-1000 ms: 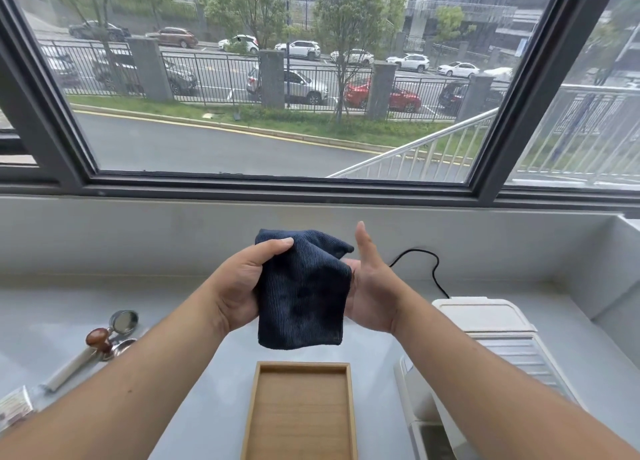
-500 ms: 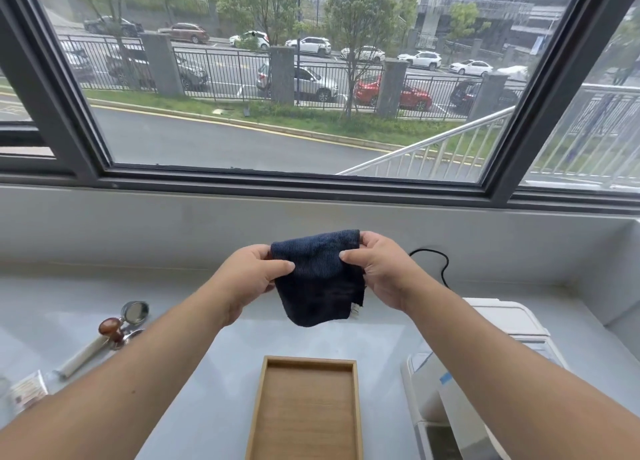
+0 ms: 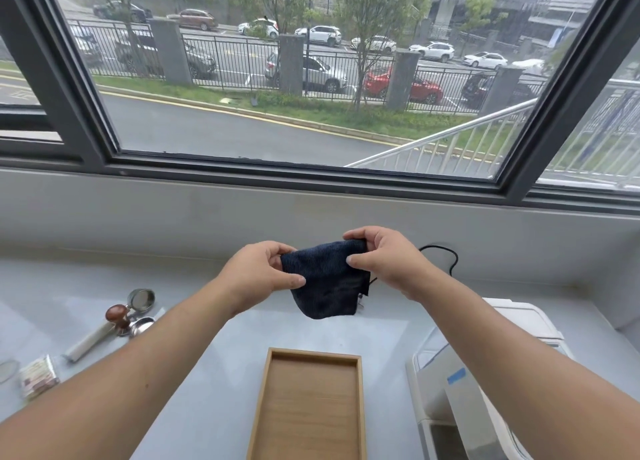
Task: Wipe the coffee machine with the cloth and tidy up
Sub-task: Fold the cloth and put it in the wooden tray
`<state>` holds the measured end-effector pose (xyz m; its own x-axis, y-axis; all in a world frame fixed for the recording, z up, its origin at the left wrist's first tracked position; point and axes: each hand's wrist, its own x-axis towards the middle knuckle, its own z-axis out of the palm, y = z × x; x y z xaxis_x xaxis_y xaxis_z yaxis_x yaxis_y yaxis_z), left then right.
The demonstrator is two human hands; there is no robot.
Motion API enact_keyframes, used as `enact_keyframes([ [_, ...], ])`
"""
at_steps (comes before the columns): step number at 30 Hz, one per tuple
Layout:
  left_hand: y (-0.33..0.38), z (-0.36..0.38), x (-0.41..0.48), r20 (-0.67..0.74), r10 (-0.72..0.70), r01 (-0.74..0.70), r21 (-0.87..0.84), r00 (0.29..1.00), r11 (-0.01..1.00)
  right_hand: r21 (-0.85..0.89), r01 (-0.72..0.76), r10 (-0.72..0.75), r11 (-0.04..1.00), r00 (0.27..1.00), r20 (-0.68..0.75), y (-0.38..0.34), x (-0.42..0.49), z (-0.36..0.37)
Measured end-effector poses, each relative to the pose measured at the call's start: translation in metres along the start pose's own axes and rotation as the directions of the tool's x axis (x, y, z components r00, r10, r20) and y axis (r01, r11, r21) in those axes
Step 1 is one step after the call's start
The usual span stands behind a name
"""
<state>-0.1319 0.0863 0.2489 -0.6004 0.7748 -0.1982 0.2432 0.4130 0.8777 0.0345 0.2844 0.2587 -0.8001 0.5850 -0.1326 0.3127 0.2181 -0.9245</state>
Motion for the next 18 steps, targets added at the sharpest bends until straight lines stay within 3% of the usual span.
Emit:
enact_keyframes([
  [5,-0.001,0.001,0.007,-0.13,0.057,-0.033,0.176,0.99,0.984,-0.417,0.077,-0.092,0.906,0.996,-0.015,-0.005,-0.001,0.002],
  [9,-0.001,0.0,0.011,-0.156,0.084,-0.047,0.229,0.984,0.972,-0.44,0.091,-0.119,0.893,0.992,-0.035,-0.004,0.001,0.003],
  [11,-0.001,-0.001,0.014,-0.161,0.097,-0.057,0.234,0.982,0.971,-0.395,0.09,-0.119,0.914,0.992,-0.048,-0.001,0.003,0.0],
  [13,-0.002,-0.001,0.014,-0.143,0.079,-0.063,0.112,0.987,0.992,-0.287,0.073,-0.094,0.955,0.994,-0.06,0.003,0.004,-0.002],
  [15,-0.003,-0.001,0.013,-0.103,0.06,-0.065,-0.048,0.993,0.997,-0.049,0.034,-0.035,0.998,0.999,-0.015,0.006,0.004,-0.003],
  [18,-0.004,0.003,0.013,-0.051,0.065,-0.075,-0.215,0.997,0.974,0.299,-0.034,0.008,0.954,0.996,0.087,0.013,0.003,0.0],
])
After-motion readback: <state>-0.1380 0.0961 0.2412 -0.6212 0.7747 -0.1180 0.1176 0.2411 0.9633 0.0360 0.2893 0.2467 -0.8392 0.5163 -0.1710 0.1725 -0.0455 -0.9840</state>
